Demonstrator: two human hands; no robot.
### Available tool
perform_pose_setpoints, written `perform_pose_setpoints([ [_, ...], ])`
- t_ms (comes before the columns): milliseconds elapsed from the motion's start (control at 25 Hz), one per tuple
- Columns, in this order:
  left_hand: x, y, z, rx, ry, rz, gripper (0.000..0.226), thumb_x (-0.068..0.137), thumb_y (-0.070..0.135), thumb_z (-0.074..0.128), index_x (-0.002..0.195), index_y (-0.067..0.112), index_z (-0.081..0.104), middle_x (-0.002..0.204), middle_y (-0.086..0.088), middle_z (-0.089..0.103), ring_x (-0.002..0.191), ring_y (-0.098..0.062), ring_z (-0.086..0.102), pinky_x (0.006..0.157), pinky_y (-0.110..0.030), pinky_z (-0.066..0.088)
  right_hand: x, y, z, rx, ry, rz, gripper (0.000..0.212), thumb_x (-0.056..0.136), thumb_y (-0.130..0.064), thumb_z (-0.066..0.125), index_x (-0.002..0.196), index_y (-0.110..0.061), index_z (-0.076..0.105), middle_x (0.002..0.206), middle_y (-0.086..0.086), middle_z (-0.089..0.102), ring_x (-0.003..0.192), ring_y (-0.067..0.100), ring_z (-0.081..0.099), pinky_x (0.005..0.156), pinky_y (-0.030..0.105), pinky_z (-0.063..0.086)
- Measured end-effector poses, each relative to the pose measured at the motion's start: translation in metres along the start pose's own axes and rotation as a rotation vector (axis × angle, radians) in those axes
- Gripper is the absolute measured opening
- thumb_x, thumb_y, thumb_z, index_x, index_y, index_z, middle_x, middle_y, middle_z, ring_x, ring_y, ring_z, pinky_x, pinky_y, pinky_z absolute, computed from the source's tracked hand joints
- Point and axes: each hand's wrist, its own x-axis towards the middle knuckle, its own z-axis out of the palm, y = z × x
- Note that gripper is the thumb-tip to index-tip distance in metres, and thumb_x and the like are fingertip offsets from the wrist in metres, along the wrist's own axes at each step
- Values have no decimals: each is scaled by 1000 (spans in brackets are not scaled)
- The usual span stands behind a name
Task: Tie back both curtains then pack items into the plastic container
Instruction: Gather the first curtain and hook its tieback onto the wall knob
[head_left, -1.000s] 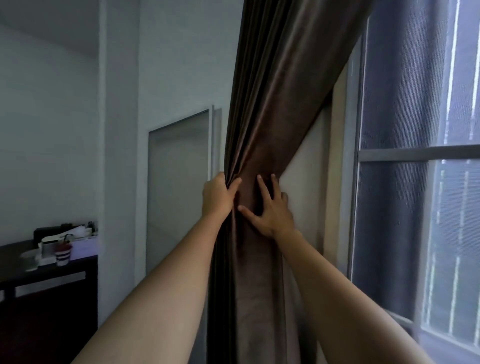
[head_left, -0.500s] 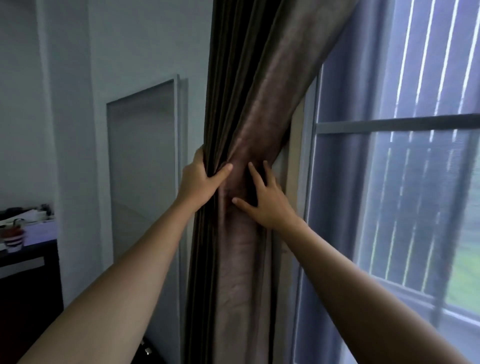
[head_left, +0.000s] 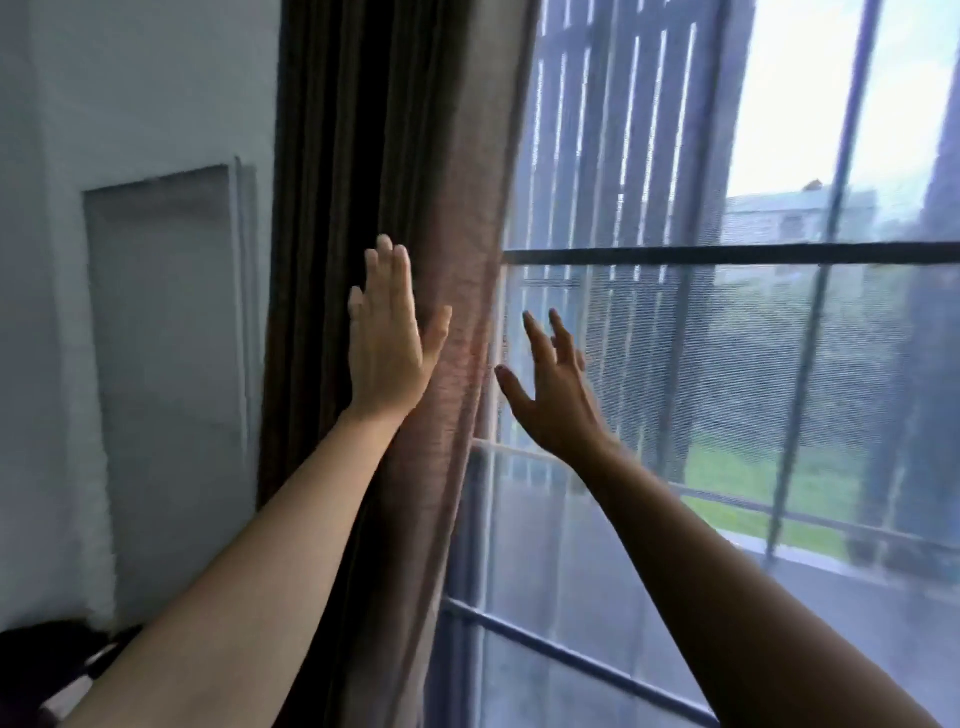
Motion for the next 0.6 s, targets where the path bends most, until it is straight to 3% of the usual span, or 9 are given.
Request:
perform_pose_setpoints([
  [80, -9, 64, 9, -121, -9, 61, 65, 97, 43, 28, 146, 2, 18, 155, -20, 19, 145, -29, 13, 117, -39, 8, -40, 12, -54, -84, 124, 58, 70, 92, -47, 47, 149, -20, 17, 158, 10, 7, 140, 34, 25, 109, 48, 30],
  [160, -22, 124, 23, -252, -23, 84, 60, 99, 39, 27, 147, 4, 19, 156, -16, 19, 145, -25, 14, 117, -27, 1, -83, 25, -107, -199, 260, 113, 70, 93, -47, 46, 149, -16, 19, 158, 12, 13, 140, 32, 24, 110, 44, 28],
  [320, -55, 255, 55, -541, -140, 113, 55, 101, 27, 34, 148, 6, 15, 158, -12, 14, 146, -20, 8, 116, -27, 6, -169, 68, -210, -442, 472, 196, 69, 92, -47, 47, 146, -9, 27, 152, 18, 27, 138, 30, 30, 111, 38, 26],
  [440, -74, 337, 76, -702, -172, 164, 56, 100, 29, 31, 147, 4, 16, 156, -14, 16, 144, -15, 6, 116, -22, 6, -216, 95, -265, -606, 484, 294, 71, 92, -45, 51, 145, -5, 28, 149, 23, 31, 136, 35, 34, 109, 44, 31],
  [600, -89, 430, 94, -905, -248, 193, 57, 97, 31, 30, 146, 2, 21, 155, -16, 21, 142, -15, 11, 115, -30, 17, -258, 128, -310, -770, 534, 447, 74, 91, -52, 46, 145, -6, 28, 150, 21, 29, 137, 33, 32, 110, 42, 31],
])
